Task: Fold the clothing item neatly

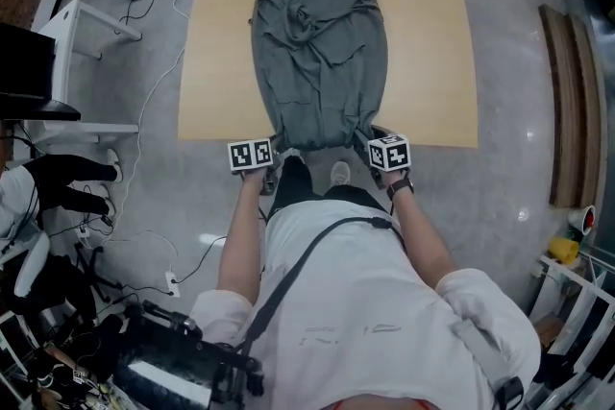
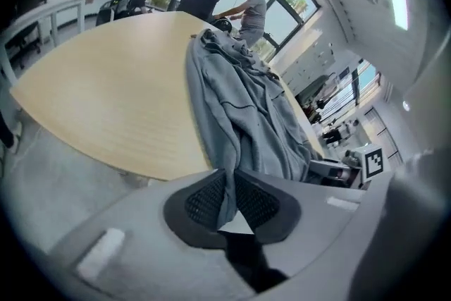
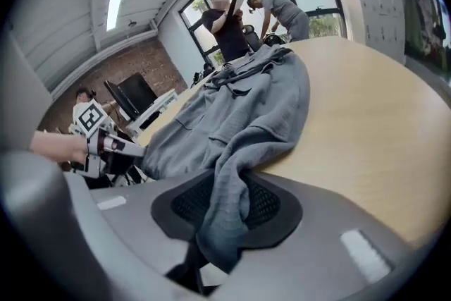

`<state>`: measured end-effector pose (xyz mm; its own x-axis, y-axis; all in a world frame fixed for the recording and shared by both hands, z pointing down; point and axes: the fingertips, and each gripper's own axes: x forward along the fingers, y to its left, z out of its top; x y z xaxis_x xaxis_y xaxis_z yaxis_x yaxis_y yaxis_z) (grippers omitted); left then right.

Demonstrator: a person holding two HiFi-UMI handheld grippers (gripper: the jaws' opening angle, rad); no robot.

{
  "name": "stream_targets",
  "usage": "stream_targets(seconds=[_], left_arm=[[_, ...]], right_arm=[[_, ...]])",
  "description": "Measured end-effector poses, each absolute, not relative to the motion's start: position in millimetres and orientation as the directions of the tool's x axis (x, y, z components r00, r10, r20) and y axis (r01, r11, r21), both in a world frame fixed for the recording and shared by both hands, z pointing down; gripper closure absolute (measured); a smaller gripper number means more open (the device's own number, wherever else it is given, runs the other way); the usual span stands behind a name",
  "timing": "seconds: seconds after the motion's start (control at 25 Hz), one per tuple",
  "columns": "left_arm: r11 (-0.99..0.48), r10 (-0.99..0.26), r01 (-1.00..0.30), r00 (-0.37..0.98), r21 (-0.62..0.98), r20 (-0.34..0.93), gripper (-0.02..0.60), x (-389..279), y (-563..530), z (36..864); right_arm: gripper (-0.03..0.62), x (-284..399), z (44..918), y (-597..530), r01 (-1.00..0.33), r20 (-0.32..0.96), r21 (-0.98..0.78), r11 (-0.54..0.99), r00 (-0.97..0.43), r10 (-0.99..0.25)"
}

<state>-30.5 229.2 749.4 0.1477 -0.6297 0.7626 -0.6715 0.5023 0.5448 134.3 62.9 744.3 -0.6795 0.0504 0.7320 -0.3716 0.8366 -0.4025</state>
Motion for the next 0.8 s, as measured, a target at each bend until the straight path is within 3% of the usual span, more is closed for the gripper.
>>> stream_targets(seconds=[0.28, 0.56, 0.8], left_arm=[[0.347, -0.817, -0.562, 0.213, 0.751, 0.536, 0.545, -13.9, 239.9, 676.7], [0.209, -0.89, -0.591, 0.215, 0.779, 0.402, 0.545, -15.6, 231.6, 606.4], [0.134, -0.945, -0.619, 0.155, 0.774, 0.288, 0.545, -37.1, 207.3, 541.8]], right_arm=[[0.496, 145.5, 684.2, 68.5, -0.326, 0.589, -0.599, 0.731, -0.798, 0.127], [0.496, 138.2, 622.5, 68.8, -0.219, 0.454, -0.685, 0.695, -0.874, 0.172], [0.494, 115.9, 566.4, 49.0, -0.175, 0.379, -0.67, 0.721, -0.916, 0.129]])
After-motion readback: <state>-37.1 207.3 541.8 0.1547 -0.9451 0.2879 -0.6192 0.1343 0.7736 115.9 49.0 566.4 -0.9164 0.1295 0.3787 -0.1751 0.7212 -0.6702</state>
